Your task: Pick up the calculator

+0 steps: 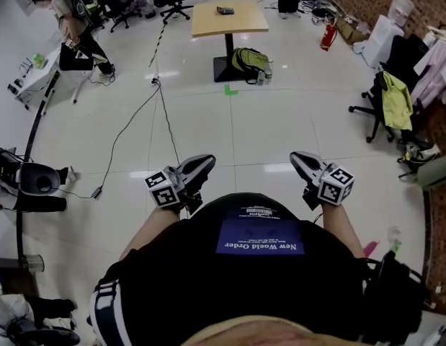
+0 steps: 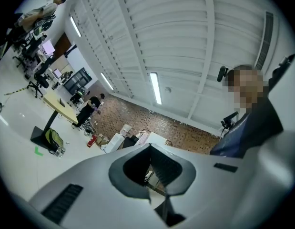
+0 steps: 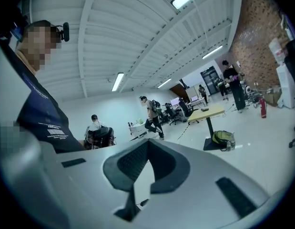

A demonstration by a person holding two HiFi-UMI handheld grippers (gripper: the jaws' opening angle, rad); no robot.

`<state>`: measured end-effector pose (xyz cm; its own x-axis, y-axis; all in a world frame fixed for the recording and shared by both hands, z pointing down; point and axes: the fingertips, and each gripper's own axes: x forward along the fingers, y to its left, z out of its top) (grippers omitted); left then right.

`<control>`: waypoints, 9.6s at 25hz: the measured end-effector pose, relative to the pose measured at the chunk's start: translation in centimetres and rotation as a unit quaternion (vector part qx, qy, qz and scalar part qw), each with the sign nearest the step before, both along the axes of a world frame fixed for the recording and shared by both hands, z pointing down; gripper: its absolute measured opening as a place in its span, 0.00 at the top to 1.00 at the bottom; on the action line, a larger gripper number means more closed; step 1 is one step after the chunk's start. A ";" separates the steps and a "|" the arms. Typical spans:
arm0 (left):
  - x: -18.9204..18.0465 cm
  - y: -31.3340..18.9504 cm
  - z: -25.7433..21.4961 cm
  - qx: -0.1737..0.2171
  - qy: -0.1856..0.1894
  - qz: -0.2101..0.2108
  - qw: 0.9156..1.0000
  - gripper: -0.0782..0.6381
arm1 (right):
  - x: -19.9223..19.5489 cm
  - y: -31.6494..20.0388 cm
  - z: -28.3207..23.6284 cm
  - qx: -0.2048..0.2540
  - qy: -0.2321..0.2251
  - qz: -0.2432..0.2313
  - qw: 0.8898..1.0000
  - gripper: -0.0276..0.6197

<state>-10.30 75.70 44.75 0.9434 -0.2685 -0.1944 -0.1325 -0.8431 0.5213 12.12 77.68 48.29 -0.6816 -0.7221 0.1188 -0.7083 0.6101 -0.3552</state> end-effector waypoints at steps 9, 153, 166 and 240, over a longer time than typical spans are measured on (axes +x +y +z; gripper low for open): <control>-12.1 -12.8 -1.0 0.012 -0.008 0.015 1.000 0.88 | -12.6 -11.4 -2.1 0.008 0.007 0.009 1.000 0.98; 20.8 -144.8 29.5 -0.326 -0.292 -0.030 0.899 0.50 | 10.5 -138.2 7.7 -0.080 0.005 -0.096 0.992 0.98; 22.4 -146.4 31.3 -0.351 -0.301 -0.054 0.885 0.62 | 11.5 -137.2 9.7 -0.095 -0.006 -0.084 0.992 0.98; 7.7 -136.6 -7.1 -0.243 0.031 -0.090 0.965 0.79 | 5.7 -136.2 -12.4 0.087 0.038 -0.059 0.994 0.98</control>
<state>-2.60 -60.92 37.67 0.8633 -0.5012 -0.0593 -0.2099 -0.4634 0.8610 17.87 -58.53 35.86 -0.7570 -0.6511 0.0541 -0.6484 0.7385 -0.1847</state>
